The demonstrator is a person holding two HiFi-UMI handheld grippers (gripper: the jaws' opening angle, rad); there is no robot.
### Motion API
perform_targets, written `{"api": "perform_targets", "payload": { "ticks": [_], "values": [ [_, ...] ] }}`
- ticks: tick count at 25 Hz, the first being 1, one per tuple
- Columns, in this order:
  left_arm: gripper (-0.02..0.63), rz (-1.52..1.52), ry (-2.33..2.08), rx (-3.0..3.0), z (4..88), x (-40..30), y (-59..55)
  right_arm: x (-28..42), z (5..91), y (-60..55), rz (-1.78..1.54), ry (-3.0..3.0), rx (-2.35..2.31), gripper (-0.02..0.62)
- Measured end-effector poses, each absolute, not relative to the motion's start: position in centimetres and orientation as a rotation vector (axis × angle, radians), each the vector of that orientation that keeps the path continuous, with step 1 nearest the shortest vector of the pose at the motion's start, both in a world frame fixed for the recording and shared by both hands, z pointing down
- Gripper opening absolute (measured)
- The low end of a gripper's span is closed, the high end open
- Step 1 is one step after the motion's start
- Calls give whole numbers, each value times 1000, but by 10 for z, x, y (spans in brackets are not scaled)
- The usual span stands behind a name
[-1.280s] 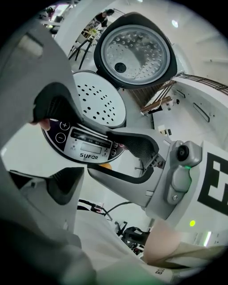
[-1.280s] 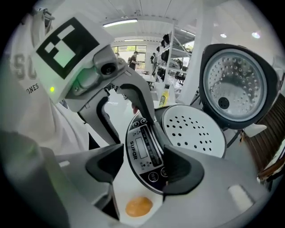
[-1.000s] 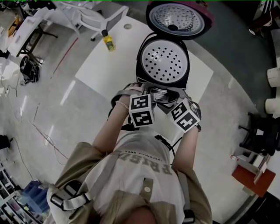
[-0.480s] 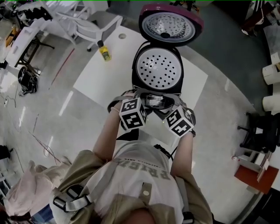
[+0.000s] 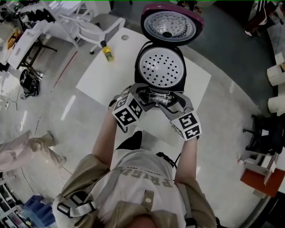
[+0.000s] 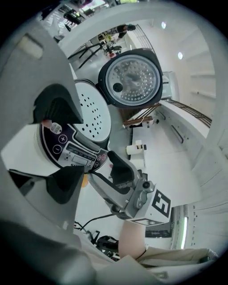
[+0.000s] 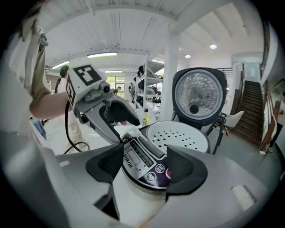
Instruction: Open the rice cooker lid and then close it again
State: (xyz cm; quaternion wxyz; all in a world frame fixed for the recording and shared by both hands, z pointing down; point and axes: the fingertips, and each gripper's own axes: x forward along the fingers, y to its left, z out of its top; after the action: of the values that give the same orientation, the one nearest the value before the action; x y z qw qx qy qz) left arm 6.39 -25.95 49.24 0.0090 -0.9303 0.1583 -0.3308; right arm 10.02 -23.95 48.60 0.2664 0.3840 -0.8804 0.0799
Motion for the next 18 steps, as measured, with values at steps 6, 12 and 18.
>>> {"api": "perform_targets", "payload": {
  "ticks": [6,12,18],
  "values": [
    [307,-910,753,-2842,466,42,-271,146,445,-235,257,-2451,1407,276],
    [307,-805,912,-2802,433,29,-268,179,409,-217,222,-2468,1568,278],
    [307,-755,986,-2760,406,22,-265,191,378,-209,192,-2510,1628,279]
  ]
}}
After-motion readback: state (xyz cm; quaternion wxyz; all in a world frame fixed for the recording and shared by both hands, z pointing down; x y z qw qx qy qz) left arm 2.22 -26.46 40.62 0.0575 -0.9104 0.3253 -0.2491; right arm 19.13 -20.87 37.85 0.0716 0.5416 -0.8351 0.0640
